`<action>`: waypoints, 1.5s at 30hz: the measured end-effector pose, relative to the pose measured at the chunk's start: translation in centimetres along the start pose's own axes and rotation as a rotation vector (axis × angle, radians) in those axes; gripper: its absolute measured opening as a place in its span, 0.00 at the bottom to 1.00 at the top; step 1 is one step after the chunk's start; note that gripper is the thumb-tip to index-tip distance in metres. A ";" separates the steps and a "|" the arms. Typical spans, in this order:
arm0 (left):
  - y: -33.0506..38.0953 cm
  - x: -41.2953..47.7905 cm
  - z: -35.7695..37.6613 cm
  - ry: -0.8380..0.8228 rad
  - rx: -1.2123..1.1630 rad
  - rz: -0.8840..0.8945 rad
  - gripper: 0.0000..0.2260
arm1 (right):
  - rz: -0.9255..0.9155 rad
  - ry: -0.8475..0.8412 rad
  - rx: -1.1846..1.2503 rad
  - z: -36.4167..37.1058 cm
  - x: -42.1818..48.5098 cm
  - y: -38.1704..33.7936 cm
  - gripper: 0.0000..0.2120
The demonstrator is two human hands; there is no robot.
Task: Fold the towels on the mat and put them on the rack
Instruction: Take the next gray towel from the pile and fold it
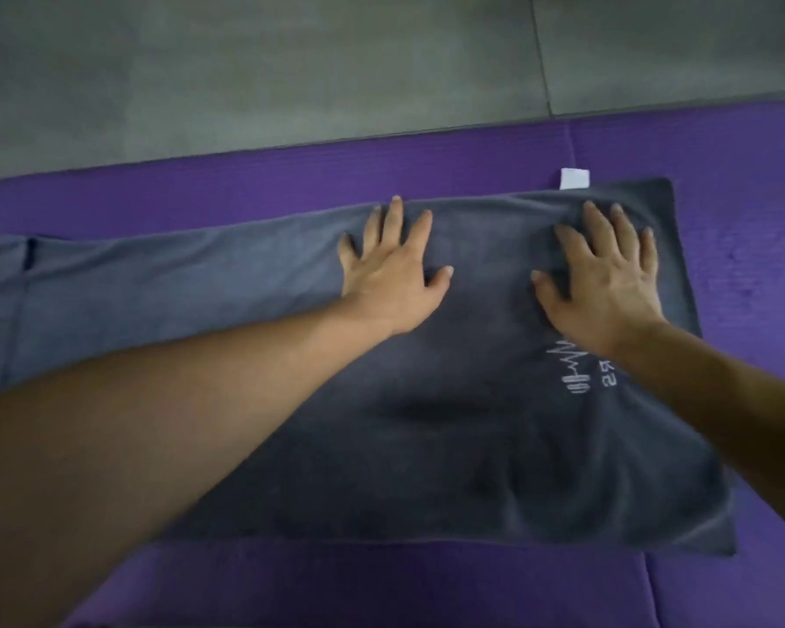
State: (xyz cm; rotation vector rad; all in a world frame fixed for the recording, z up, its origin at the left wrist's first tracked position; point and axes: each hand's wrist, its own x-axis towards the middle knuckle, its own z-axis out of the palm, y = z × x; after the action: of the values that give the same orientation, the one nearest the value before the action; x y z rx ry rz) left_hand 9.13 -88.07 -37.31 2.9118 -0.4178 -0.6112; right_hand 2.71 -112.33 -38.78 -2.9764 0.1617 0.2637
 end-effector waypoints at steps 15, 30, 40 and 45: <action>-40.1 -26.9 -3.8 0.080 -0.282 -0.843 0.16 | -0.631 -0.360 0.527 0.7 3.7 -45.9 0.09; -48.1 -38.5 3.6 0.110 -0.670 -1.043 0.17 | -0.462 -0.146 0.461 6.3 11.7 -68.7 0.24; -49.3 -40.1 4.6 0.329 -1.341 -1.087 0.10 | -0.361 -0.197 0.462 7.0 13.0 -71.7 0.09; -50.3 -40.4 4.4 0.566 -1.474 -1.136 0.07 | -0.380 -0.228 0.681 5.8 13.4 -73.1 0.14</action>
State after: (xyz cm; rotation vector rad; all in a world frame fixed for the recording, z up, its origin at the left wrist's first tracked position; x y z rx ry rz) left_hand -16.14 -28.50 -35.73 1.4440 1.2436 -0.0043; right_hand 23.69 -40.85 -36.73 -2.2234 -0.2833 0.3995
